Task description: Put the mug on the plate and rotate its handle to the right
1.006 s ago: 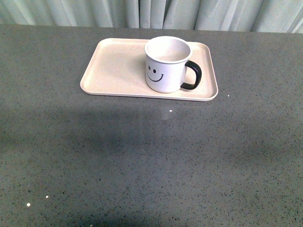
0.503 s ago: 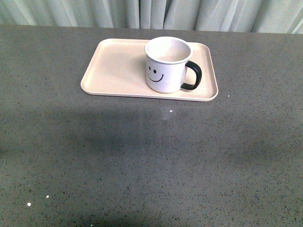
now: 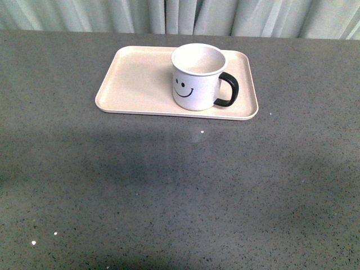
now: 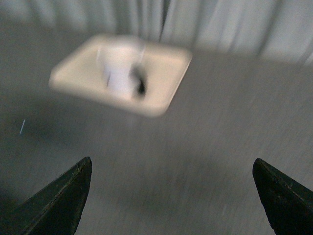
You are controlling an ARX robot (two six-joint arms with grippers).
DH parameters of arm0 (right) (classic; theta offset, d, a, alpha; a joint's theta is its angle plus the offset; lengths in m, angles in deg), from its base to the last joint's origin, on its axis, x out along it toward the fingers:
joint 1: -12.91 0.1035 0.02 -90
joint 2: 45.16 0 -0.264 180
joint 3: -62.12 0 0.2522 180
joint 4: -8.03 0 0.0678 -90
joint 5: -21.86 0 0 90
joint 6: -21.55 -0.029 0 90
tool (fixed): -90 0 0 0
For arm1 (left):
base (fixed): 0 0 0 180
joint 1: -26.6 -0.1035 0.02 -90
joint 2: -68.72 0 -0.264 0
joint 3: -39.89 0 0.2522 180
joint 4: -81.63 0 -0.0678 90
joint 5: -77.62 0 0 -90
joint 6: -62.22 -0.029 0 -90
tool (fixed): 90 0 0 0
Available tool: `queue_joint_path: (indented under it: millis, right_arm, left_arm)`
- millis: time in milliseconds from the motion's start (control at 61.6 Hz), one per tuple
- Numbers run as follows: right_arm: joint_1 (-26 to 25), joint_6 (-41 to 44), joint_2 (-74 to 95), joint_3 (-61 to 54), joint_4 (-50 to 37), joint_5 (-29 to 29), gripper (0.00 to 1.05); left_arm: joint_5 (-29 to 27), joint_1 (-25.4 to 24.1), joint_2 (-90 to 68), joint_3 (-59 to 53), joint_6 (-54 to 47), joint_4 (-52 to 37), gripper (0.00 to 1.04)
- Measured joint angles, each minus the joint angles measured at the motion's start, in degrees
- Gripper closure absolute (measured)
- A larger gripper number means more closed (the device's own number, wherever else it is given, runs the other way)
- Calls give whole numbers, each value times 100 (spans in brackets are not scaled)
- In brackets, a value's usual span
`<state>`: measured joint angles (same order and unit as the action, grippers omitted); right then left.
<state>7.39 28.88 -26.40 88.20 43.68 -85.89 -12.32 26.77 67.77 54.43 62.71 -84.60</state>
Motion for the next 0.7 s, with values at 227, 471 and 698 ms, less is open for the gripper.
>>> queue_joint_path:
  millis: [227,471,698]
  right_arm:
    - [-398,520,3860,2146,-1283,-133,9]
    - [225,697,6631,4113,-1458,105,9]
    - [1016,492,8579,5724,-935,203,9]
  left_arm:
    - [-7,0,0,0,-9,0,10]
    - [-4,0,0,0,-11,0,9]
    - [-4,0,0,0,-11,0,9]
